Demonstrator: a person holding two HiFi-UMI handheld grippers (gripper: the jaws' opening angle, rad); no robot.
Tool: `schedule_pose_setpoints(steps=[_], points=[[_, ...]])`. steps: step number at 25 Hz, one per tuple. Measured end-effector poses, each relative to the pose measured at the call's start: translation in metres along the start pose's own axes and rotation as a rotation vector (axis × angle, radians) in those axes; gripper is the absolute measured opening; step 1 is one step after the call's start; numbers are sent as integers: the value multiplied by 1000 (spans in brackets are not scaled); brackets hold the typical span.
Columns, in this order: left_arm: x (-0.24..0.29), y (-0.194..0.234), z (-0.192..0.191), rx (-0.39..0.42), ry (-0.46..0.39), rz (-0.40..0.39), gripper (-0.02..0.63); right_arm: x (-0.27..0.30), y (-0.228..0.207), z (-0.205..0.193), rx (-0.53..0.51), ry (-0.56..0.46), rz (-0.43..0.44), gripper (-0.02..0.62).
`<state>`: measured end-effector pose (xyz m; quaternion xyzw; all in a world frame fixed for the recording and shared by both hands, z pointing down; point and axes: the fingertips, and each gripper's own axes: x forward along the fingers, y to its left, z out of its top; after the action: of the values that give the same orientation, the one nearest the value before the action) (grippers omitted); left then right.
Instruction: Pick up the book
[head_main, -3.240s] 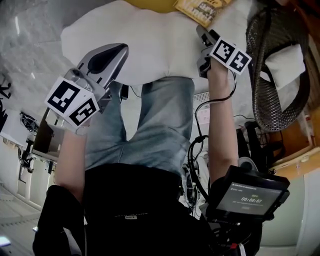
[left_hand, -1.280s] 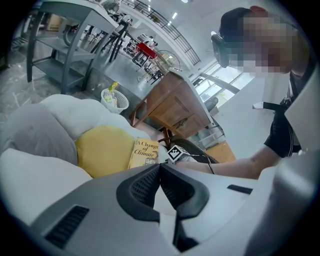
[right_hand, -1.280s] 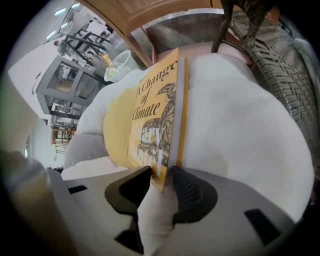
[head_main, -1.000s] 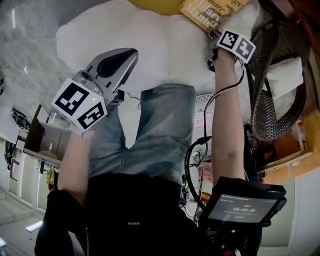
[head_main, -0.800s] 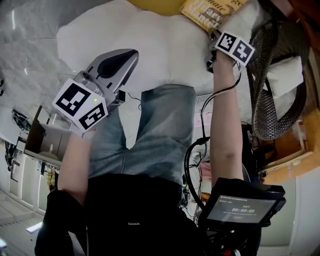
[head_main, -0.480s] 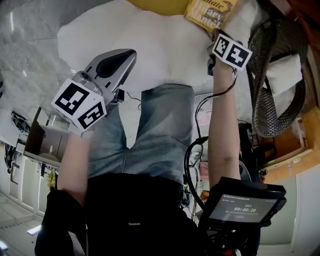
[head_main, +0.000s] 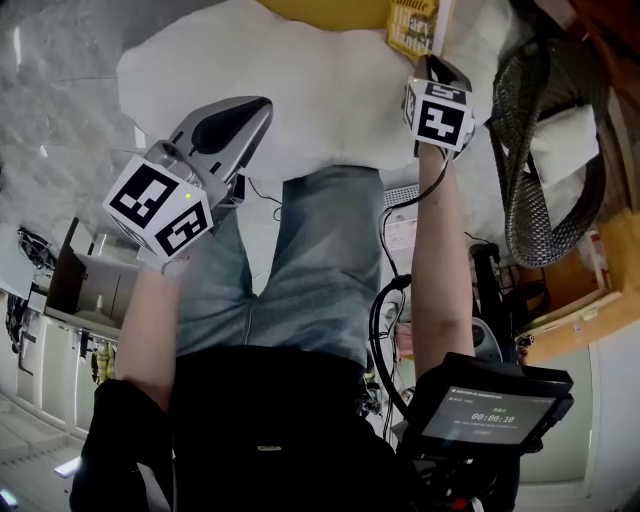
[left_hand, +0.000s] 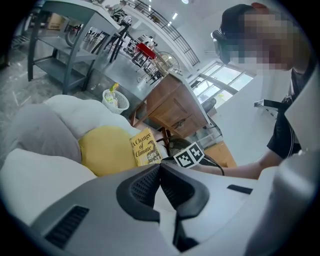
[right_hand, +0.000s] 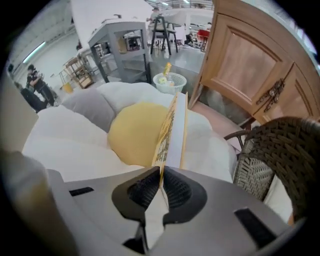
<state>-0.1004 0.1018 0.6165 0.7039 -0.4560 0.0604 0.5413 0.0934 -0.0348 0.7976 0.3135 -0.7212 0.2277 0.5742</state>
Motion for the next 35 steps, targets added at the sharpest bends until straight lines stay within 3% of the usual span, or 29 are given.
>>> schedule_pose_setpoints(steps=[7,24,31,35], points=[[-3,4,-4,-8,2,8,14,-3,20,-2,-139,-5,-13,41],[-6,-3,-10,-46,-3,9,14,6,27,-23,-184,9,-43,44],[-8,0,-9,-53,-2,15,14,5,26,-23,-191,0,-99,46],[-8,-1,-8,-56,-3,13,14,5,22,-25,-184,2,-139,123]])
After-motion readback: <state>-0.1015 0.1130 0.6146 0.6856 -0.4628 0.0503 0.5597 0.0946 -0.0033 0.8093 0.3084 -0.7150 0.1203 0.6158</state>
